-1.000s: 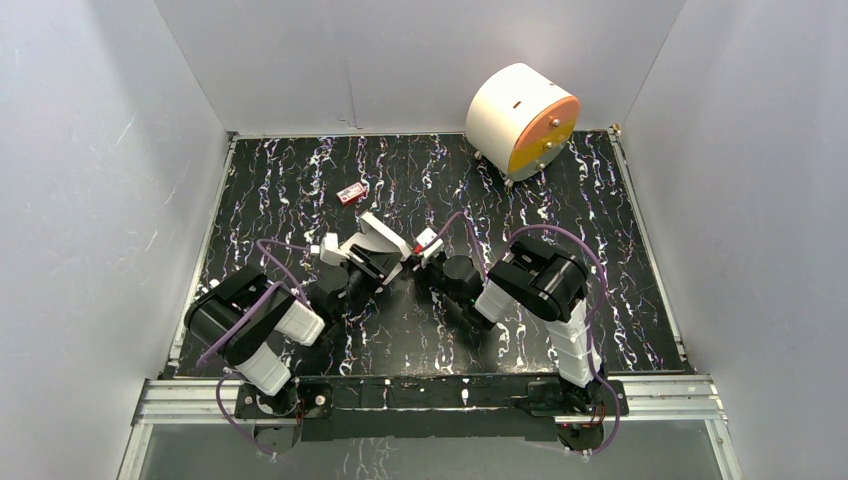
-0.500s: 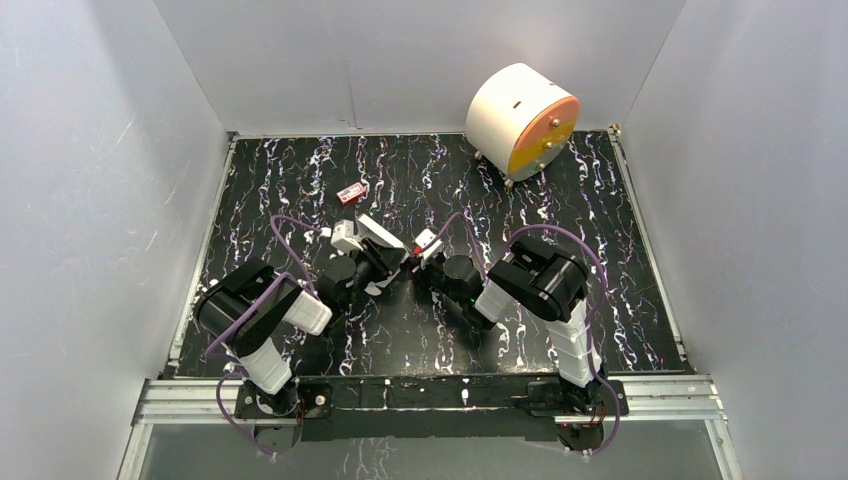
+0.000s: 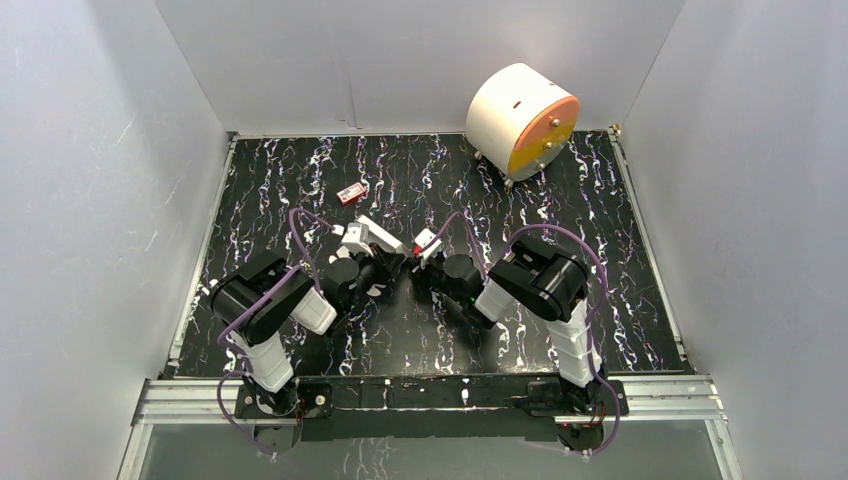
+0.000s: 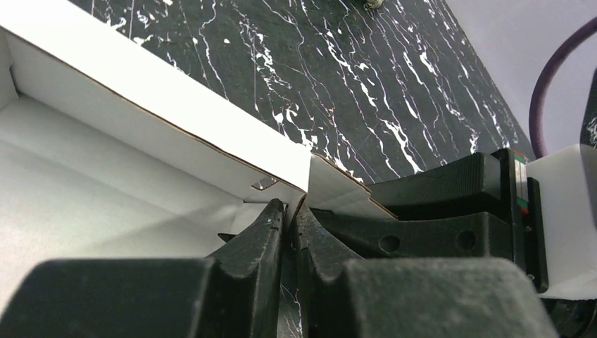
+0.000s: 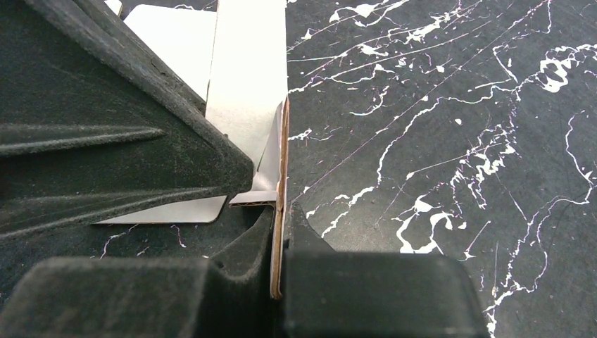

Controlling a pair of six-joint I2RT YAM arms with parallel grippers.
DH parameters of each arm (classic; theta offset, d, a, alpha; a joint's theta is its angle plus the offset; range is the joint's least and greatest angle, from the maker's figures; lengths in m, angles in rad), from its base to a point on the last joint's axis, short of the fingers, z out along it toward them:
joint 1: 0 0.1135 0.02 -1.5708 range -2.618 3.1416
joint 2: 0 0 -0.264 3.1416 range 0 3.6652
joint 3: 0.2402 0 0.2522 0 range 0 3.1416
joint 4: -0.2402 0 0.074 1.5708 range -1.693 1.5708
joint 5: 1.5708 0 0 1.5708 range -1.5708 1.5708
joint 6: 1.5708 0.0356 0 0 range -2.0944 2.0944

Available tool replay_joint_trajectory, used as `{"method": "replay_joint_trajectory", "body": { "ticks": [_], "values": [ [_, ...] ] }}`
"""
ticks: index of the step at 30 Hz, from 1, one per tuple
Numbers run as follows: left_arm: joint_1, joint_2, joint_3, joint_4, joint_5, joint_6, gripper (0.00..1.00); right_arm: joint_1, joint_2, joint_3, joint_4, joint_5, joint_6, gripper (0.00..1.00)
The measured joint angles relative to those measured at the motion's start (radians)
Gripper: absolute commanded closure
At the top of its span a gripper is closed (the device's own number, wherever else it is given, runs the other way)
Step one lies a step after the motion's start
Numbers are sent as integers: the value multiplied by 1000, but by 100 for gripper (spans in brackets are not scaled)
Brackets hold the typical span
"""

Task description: Fold the paper box

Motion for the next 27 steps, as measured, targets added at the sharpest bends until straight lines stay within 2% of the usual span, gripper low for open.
{"method": "replay_joint_trajectory", "body": {
  "ticks": [4,14,27],
  "values": [
    [-7,23,1,45,6,90,100,-1,0,5,-6,-5,1,100],
    [-37,129,13,187,-41,381,100,-11,-8,5,-24,-29,7,100],
    [-66,170,58,189,-146,498,98,-22,-15,10,-44,-44,7,100]
  ]
}}
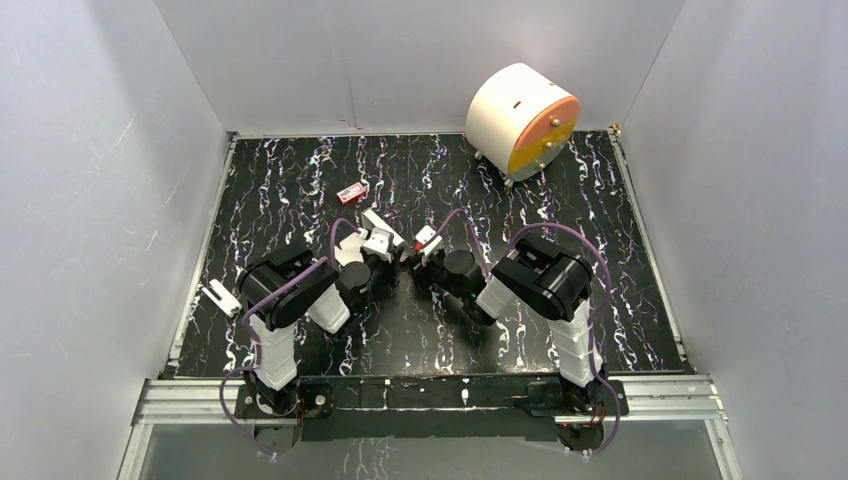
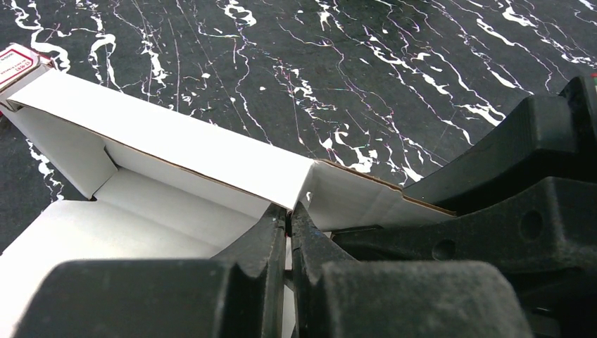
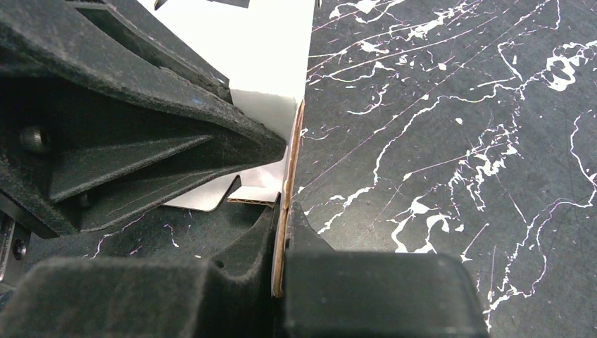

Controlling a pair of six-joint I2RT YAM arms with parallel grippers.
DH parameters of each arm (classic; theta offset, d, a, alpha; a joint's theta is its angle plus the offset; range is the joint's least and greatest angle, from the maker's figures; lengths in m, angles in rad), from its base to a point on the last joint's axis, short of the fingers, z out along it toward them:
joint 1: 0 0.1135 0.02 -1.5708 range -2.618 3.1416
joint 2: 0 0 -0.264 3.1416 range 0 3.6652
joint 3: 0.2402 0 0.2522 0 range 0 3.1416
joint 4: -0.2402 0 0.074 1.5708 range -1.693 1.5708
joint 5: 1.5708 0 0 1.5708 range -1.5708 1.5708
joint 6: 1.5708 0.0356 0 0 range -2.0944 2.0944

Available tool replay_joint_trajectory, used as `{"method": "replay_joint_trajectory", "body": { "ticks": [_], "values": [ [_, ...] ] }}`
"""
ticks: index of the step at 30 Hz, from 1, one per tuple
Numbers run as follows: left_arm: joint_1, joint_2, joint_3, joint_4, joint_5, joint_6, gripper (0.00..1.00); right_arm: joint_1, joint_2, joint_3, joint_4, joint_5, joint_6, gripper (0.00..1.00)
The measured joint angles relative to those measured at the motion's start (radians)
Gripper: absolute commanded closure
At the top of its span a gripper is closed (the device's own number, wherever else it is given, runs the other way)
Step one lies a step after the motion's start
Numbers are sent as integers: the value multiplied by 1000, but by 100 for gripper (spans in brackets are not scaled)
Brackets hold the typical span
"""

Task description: Fold the paper box

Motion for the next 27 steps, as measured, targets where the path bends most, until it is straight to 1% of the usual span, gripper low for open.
{"method": "replay_joint_trajectory", "body": {
  "ticks": [3,7,13,21,24,27],
  "values": [
    [-1,0,0,0,-1,4,94,0,0,0,0,0,0,100],
    [2,0,-16,-2,-2,4,85,0,-1,0,0,-10,-1,100],
    [13,-5,-82,-3,1,-10,71,10,-4,-2,-1,-42,0,100],
    [16,-81,-173,-4,26,-16,52,11,-4,-2,-1,-48,0,100],
    [16,-111,-188,-4,34,-11,47,11,-4,-2,-1,-49,1,100],
    [16,-114,-183,-4,50,-5,43,11,-4,-2,-1,-49,1,100]
  ]
}}
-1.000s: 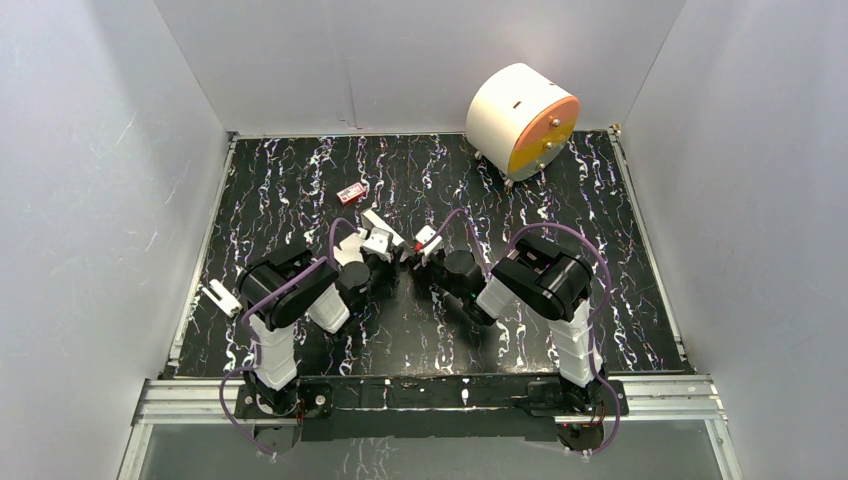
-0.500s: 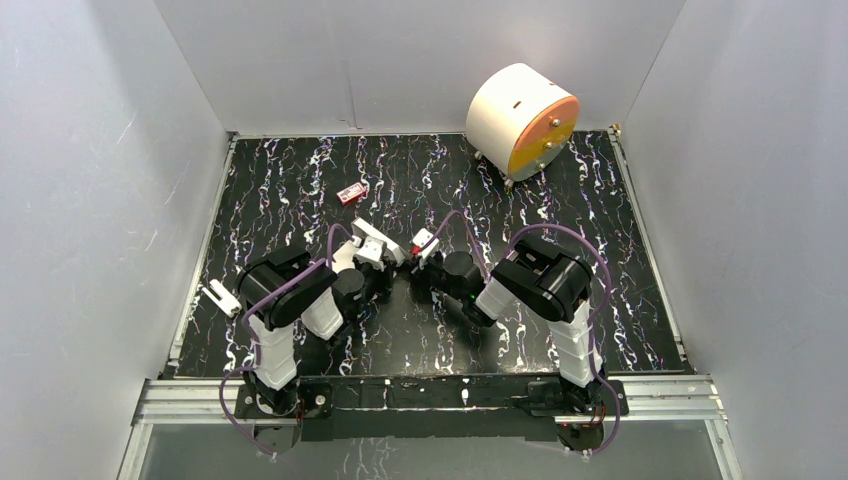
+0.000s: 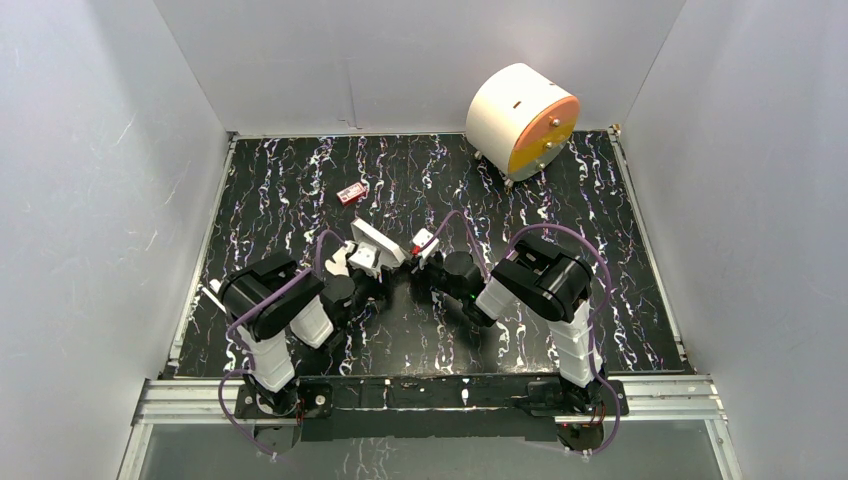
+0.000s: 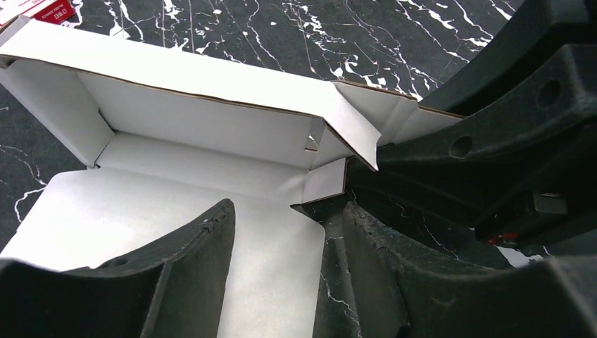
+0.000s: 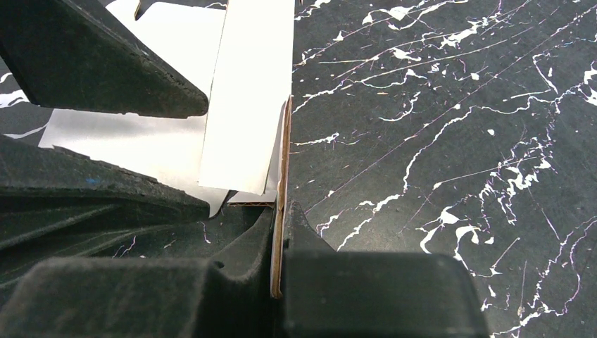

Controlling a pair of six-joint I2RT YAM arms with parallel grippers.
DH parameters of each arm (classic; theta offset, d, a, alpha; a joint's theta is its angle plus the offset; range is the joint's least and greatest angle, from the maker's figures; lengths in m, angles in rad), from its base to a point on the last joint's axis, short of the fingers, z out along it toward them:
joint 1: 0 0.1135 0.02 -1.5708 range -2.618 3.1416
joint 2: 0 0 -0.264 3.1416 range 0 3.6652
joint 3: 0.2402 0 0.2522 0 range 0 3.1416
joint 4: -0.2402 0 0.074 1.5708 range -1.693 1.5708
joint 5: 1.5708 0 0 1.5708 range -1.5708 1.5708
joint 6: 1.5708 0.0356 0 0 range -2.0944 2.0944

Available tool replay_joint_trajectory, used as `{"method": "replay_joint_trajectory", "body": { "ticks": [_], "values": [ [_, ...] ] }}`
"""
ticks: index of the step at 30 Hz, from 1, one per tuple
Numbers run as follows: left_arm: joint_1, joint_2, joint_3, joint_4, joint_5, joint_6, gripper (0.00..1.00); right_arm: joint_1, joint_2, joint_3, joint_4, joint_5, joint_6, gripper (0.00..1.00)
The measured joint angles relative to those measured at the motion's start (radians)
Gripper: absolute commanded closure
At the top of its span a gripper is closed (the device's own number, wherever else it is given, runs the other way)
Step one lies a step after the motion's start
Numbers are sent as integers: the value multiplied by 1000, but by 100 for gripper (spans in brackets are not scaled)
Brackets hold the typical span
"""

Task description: Fold the paper box

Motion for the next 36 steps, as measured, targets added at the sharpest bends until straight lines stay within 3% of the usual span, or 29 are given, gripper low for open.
{"method": "replay_joint_trajectory", "body": {
  "ticks": [9,22,31,36],
  "values": [
    [0,32,57,0,20,27,43,0,0,0,0,-4,2,100],
    [-6,91,98,0,-68,42,74,-2,0,0,-2,-16,7,100],
    [-10,106,126,0,-109,-42,75,-2,0,0,-2,-16,7,100],
    [-11,113,126,0,-130,-93,65,-3,0,0,-2,-15,7,100]
  ]
}}
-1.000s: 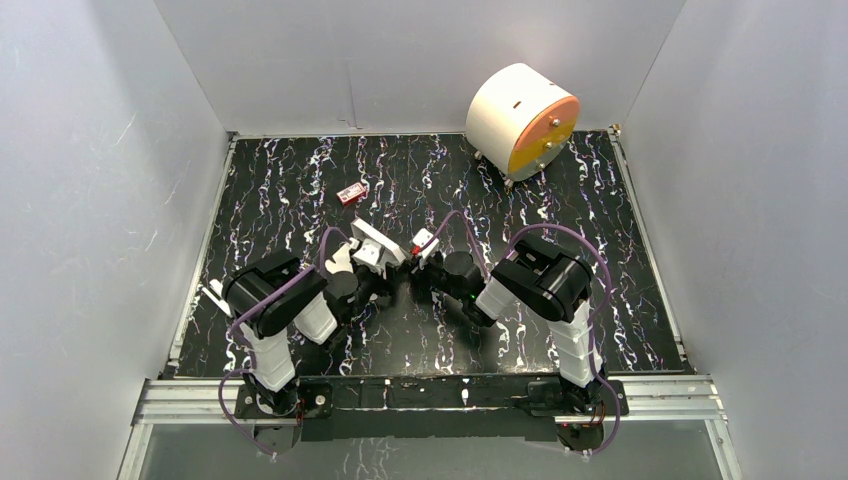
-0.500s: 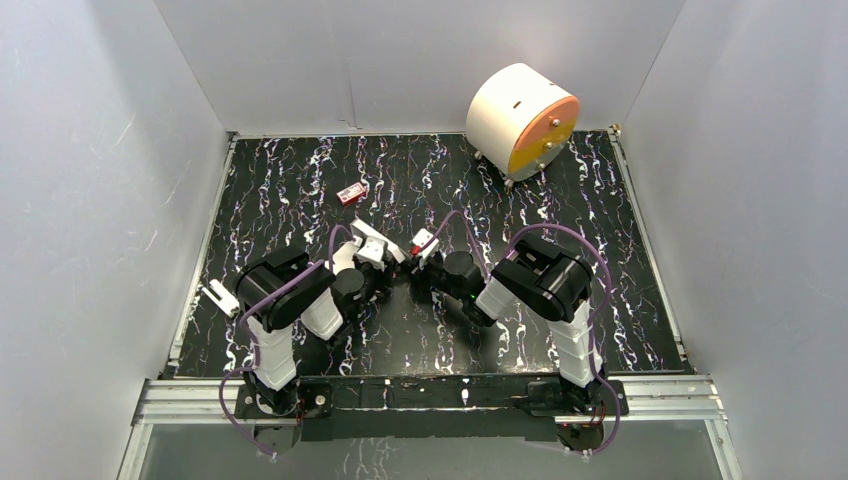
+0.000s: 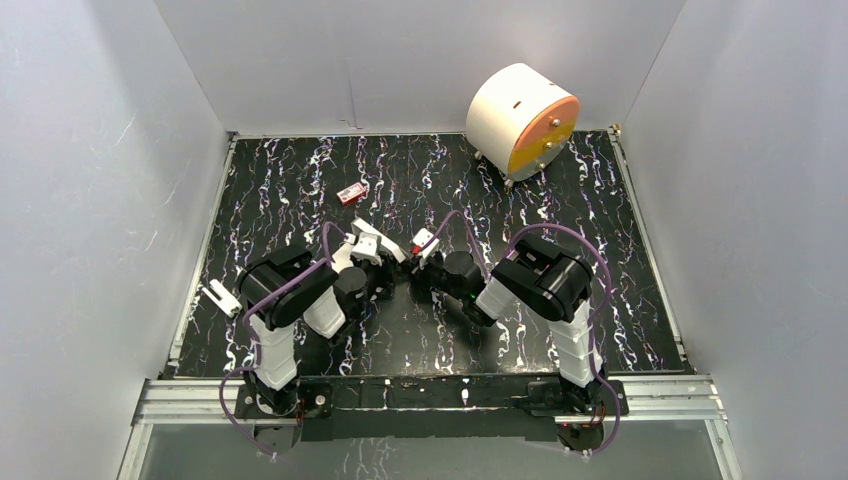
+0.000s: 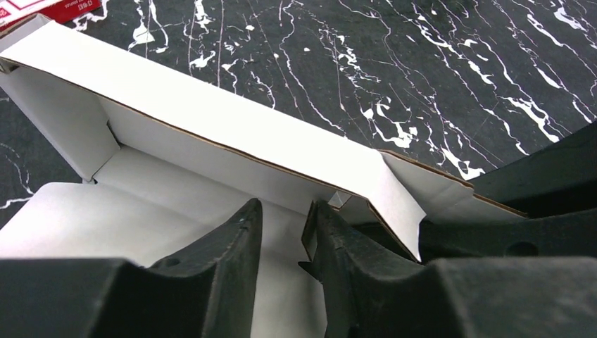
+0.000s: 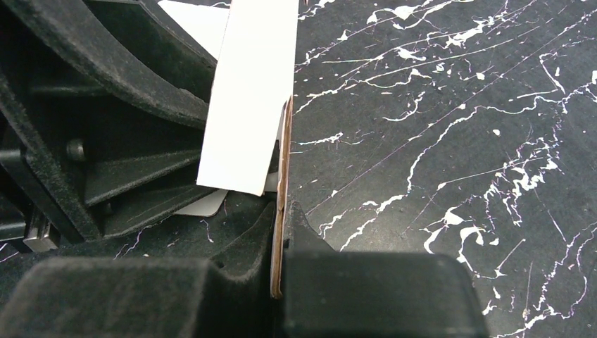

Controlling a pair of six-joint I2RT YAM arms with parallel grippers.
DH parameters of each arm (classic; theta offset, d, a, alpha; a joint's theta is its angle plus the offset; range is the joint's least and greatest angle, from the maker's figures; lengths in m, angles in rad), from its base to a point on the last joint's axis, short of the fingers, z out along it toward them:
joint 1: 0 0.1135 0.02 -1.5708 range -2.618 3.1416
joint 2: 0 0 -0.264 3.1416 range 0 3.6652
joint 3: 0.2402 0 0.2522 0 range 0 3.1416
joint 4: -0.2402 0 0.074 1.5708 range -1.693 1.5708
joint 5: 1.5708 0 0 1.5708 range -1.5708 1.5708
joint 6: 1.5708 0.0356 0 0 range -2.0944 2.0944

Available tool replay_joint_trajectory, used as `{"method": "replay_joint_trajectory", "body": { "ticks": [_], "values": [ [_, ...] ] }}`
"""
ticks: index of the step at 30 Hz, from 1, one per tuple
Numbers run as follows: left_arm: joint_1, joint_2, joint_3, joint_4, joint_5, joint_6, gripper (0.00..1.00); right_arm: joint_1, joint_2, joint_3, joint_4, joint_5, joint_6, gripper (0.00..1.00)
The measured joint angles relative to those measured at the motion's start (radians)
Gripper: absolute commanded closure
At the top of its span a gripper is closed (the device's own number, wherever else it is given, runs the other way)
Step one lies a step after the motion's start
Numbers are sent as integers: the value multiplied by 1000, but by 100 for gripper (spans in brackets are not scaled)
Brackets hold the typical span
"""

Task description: Fold the paper box

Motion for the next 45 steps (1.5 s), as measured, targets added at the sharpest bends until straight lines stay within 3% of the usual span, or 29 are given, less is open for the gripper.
{"method": "replay_joint_trajectory", "body": {
  "ticks": [6,14,20,25,31,37,45],
  "values": [
    [0,-54,-52,-6,-17,-57,56,2,-3,0,-1,-6,0,100],
    [1,-274,-136,-62,-27,-152,47,2,-11,-11,-4,-6,-1,100],
    [3,-388,-165,-119,39,-234,41,2,-12,-11,-5,-6,-1,100],
    [2,-393,-165,-138,98,-270,40,2,-13,-11,-8,-6,-1,100],
    [3,-304,-117,-142,98,-271,52,2,-13,-11,-8,-7,-1,100],
    [4,-222,-61,-150,61,-229,78,2,-15,-11,-11,-8,-2,100],
    [-5,-169,-10,-139,37,-138,85,-4,-15,-11,-14,1,-2,100]
  ]
}}
